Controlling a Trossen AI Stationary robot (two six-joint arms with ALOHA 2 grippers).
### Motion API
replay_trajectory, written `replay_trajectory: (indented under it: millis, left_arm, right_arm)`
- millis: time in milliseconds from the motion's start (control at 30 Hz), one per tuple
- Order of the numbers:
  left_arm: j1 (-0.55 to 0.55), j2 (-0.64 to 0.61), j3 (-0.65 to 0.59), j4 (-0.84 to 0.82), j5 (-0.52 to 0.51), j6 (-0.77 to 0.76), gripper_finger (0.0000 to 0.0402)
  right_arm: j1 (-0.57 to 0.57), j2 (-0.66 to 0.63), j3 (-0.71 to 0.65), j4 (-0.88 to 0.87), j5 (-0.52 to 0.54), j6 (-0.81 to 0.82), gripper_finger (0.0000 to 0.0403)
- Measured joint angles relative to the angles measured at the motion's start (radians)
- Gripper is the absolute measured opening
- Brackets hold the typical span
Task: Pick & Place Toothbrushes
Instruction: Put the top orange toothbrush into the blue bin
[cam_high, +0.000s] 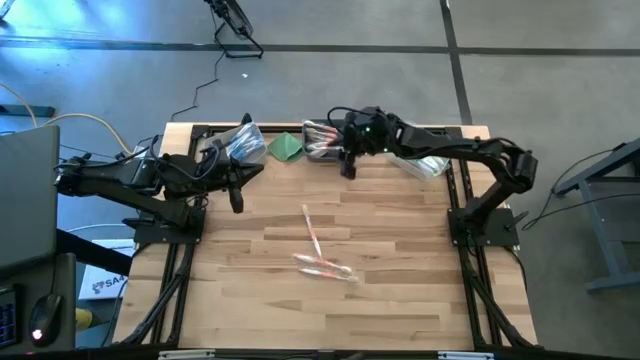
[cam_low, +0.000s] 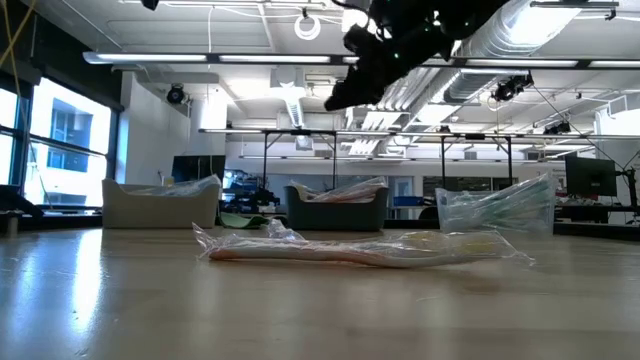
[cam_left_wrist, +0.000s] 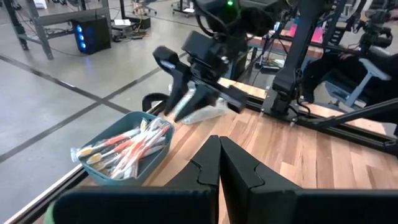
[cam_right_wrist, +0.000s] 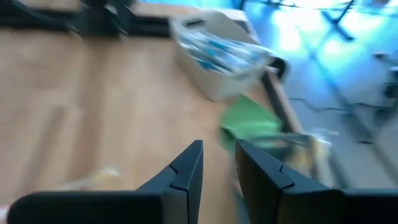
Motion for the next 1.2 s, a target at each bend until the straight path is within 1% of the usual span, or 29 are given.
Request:
replay_trajectory:
  millis: [67, 133, 300, 500, 667, 800, 1000, 1100, 1200]
  left_arm:
    - [0.000, 0.000, 0.000, 0.000, 0.000, -0.014, 0.0000]
    - [0.000, 0.000, 0.000, -0.001, 0.000, -0.022, 0.0000]
    - [0.000, 0.000, 0.000, -0.003, 0.035, -0.022, 0.0000]
    - [0.000, 0.000, 0.000, 0.000, 0.037, -0.022, 0.0000]
    - [0.000, 0.000, 0.000, 0.042, 0.034, -0.016, 0.0000]
    - [0.000, 0.000, 0.000, 0.038, 0.034, 0.010, 0.0000]
    - [0.000, 0.010, 0.000, 0.034, 0.034, 0.013, 0.0000]
    - [0.000, 0.011, 0.000, 0.037, 0.033, 0.009, 0.0000]
    - [0.000, 0.014, 0.000, 0.033, 0.035, 0.006, 0.0000]
  right_arm:
    - [0.019, 0.000, 0.000, 0.016, -0.044, 0.062, 0.0085]
    - [0.043, 0.002, 0.000, 0.021, -0.064, 0.095, 0.0083]
    - [0.111, 0.004, 0.000, 0.015, -0.062, 0.101, 0.0081]
    - [0.183, 0.004, 0.000, 0.011, -0.062, 0.109, 0.0081]
    - [0.226, 0.004, 0.000, 0.013, -0.062, 0.246, 0.0081]
    - [0.252, 0.012, 0.000, 0.015, -0.062, 0.271, 0.0081]
    - [0.302, 0.049, 0.000, 0.021, -0.062, 0.428, 0.0081]
    - [0.338, 0.092, -0.001, 0.025, -0.063, 0.489, 0.0066]
    - [0.378, 0.141, -0.002, 0.026, -0.061, 0.517, 0.0031]
